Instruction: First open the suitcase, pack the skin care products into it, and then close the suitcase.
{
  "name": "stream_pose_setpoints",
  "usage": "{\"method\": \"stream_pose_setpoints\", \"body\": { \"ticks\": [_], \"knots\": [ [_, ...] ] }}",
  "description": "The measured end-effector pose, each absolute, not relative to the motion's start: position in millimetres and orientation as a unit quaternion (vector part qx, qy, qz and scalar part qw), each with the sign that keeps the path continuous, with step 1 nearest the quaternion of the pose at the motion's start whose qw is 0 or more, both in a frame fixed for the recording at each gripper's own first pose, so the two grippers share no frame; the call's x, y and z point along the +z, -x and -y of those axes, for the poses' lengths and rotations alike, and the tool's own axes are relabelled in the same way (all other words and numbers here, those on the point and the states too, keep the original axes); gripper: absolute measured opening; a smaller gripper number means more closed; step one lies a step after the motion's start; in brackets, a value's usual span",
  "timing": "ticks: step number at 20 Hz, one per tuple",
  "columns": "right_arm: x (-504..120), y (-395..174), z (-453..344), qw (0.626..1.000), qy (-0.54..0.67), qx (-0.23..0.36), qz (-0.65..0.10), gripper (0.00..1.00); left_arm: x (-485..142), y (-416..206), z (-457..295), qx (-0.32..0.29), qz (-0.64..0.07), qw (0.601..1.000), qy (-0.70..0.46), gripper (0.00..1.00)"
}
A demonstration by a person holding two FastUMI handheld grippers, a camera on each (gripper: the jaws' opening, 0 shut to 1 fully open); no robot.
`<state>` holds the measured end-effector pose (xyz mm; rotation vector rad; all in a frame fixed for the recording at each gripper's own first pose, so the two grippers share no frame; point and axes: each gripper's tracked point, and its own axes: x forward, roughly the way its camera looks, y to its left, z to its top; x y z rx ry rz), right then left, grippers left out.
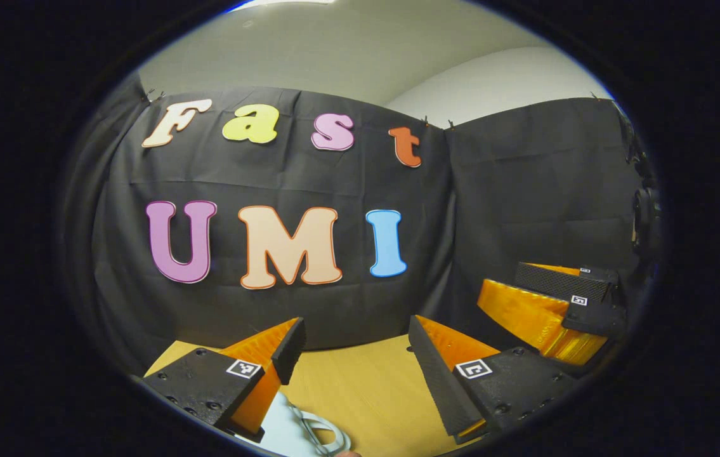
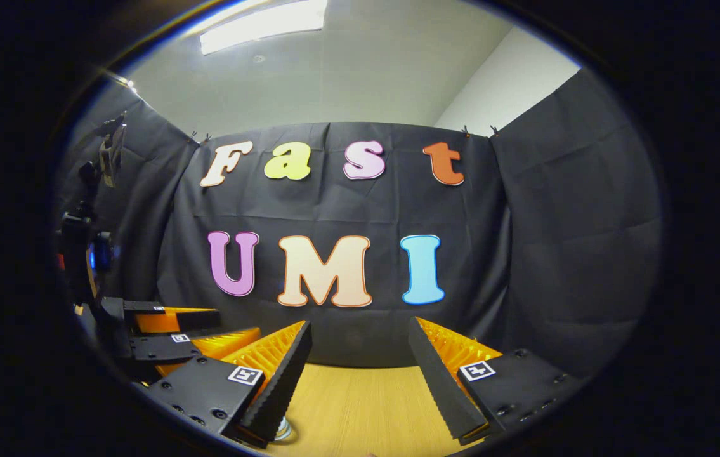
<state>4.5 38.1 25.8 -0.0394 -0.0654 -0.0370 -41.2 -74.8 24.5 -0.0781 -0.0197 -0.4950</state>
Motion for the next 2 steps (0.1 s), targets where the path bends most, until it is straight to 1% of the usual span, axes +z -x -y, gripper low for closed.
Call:
{"method": "stream_pose_setpoints", "body": {
  "ticks": [2],
  "knots": [
    [32.7, -3.2, -42.1, 0.999, 0.024, -0.015, 0.042, 0.96, 23.3, 40.6, 75.9, -0.247, 0.011, 0.969, 0.030, 0.95]
  ]
}}
